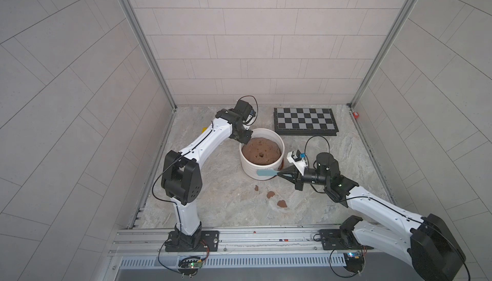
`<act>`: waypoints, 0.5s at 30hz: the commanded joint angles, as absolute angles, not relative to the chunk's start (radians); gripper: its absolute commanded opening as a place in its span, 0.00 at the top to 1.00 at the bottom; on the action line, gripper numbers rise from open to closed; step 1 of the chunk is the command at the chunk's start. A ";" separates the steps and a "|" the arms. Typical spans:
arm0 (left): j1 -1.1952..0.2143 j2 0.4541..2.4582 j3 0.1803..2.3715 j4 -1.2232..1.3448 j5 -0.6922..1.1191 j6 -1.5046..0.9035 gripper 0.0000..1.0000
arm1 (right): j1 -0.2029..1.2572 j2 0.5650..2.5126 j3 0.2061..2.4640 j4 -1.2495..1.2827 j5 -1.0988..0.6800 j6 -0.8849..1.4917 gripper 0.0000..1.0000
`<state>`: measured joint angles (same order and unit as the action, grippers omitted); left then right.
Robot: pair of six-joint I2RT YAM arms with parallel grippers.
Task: Scrub the dried mud off the ceramic pot
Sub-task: Brush off the soil from the pot.
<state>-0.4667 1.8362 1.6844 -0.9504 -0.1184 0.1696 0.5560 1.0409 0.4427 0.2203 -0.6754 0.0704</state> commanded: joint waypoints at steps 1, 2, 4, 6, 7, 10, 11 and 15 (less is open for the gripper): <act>-0.476 1.851 1.686 -1.058 -0.027 0.261 1.00 | 0.538 1.076 0.414 0.264 -0.570 0.068 1.00; -0.476 1.847 1.687 -1.057 -0.022 0.261 1.00 | 0.540 1.085 0.412 0.265 -0.570 0.067 1.00; -0.476 1.844 1.687 -1.054 -0.020 0.260 1.00 | 0.540 1.097 0.405 0.267 -0.569 0.066 1.00; -0.476 1.844 1.687 -1.054 -0.018 0.259 1.00 | 0.540 1.104 0.393 0.284 -0.570 0.077 1.00; -0.476 1.844 1.687 -1.054 -0.017 0.259 1.00 | 0.541 1.108 0.385 0.291 -0.571 0.084 1.00; -0.476 1.844 1.690 -1.052 -0.010 0.255 1.00 | 0.545 1.119 0.362 0.320 -0.589 0.103 1.00; -0.476 1.844 1.692 -1.052 -0.010 0.255 1.00 | 0.549 1.120 0.357 0.326 -0.596 0.108 1.00; -0.477 1.845 1.698 -1.054 -0.012 0.255 1.00 | 0.572 1.127 0.329 0.339 -0.612 0.120 1.00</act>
<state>-0.4648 1.8362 1.6848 -0.9470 -0.1120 0.1726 0.5694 1.1160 0.3527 0.3313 -0.6655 0.0956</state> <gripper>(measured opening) 0.125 0.052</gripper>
